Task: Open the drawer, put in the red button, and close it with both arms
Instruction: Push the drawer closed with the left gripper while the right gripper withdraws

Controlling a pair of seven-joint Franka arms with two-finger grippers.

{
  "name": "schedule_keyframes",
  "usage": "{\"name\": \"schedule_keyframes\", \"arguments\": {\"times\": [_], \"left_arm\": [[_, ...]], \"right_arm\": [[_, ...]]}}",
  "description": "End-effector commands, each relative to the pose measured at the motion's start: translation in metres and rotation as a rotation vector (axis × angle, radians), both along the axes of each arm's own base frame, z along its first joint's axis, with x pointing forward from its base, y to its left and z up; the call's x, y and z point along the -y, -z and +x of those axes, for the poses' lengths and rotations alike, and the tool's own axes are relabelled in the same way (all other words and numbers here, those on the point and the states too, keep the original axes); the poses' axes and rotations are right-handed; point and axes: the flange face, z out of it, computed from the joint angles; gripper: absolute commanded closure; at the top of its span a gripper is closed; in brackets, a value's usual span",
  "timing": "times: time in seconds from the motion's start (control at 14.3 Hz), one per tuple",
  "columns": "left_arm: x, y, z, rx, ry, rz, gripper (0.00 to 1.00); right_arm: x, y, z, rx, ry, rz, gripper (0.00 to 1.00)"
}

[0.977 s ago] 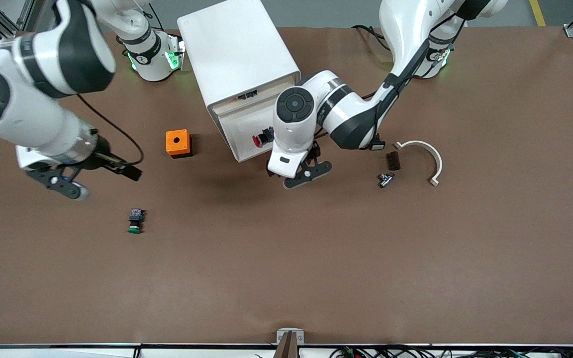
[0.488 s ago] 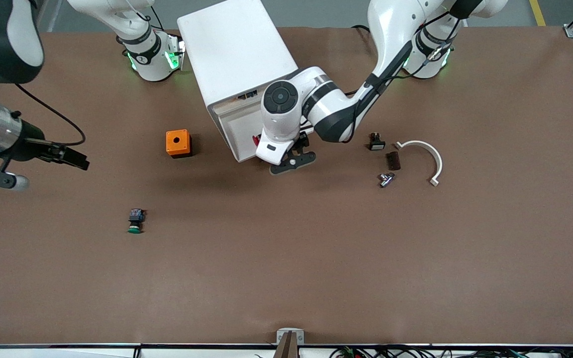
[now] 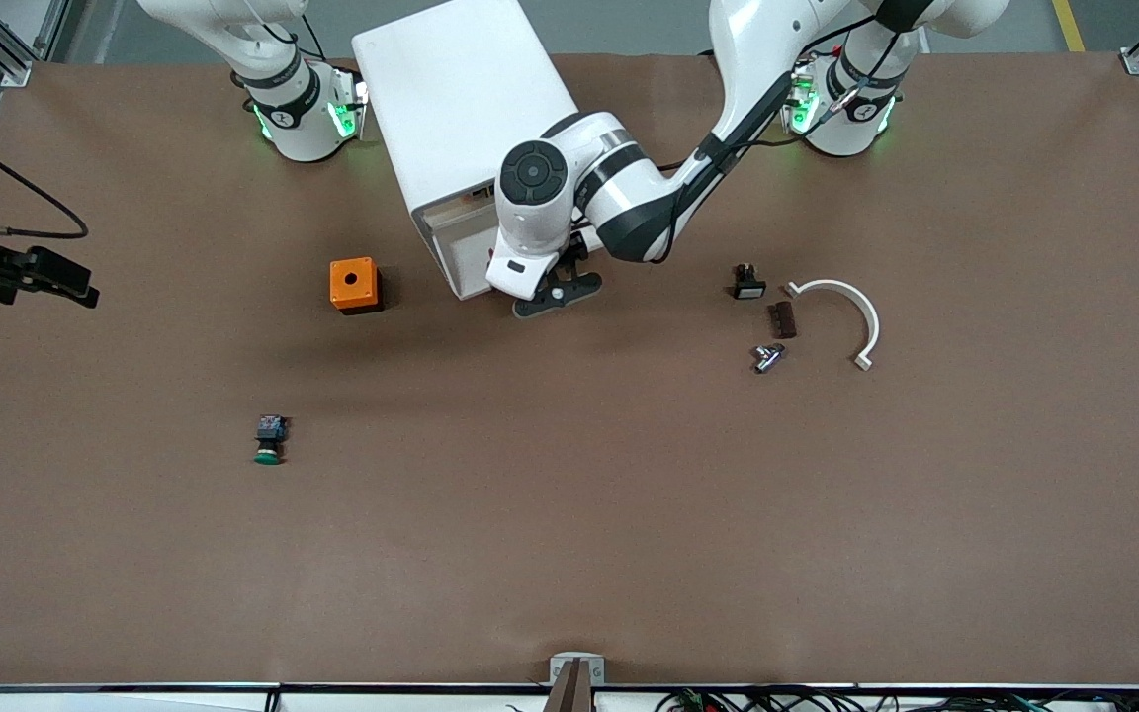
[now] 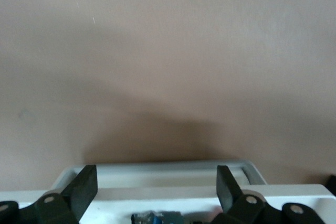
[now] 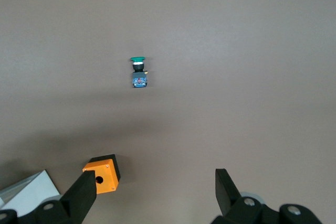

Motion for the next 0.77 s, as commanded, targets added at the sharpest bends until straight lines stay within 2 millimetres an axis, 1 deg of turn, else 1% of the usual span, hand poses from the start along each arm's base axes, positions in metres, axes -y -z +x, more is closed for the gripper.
{"name": "schedule_keyframes", "arguments": {"times": [0.0, 0.21, 0.28, 0.49, 0.63, 0.7], "left_arm": [[0.006, 0.003, -0.009, -0.063, -0.050, -0.031, 0.00], [0.012, 0.018, -0.020, -0.141, -0.077, -0.047, 0.00], [0.014, 0.019, -0.022, -0.173, -0.093, -0.064, 0.00], [0.017, 0.023, -0.025, -0.267, -0.141, -0.107, 0.00], [0.017, 0.029, -0.025, -0.285, -0.150, -0.107, 0.00], [0.017, 0.028, -0.025, -0.284, -0.150, -0.108, 0.00]], "right_arm": [[-0.004, -0.017, -0.021, 0.024, -0.033, -0.022, 0.00], [-0.009, -0.028, -0.031, 0.044, -0.043, -0.022, 0.00], [-0.008, -0.028, -0.031, 0.046, -0.042, -0.023, 0.00], [-0.006, -0.025, -0.027, 0.056, -0.038, -0.025, 0.00], [-0.004, -0.022, -0.024, 0.071, -0.036, -0.026, 0.00], [-0.004, -0.017, -0.024, 0.069, -0.036, -0.026, 0.00]]}}
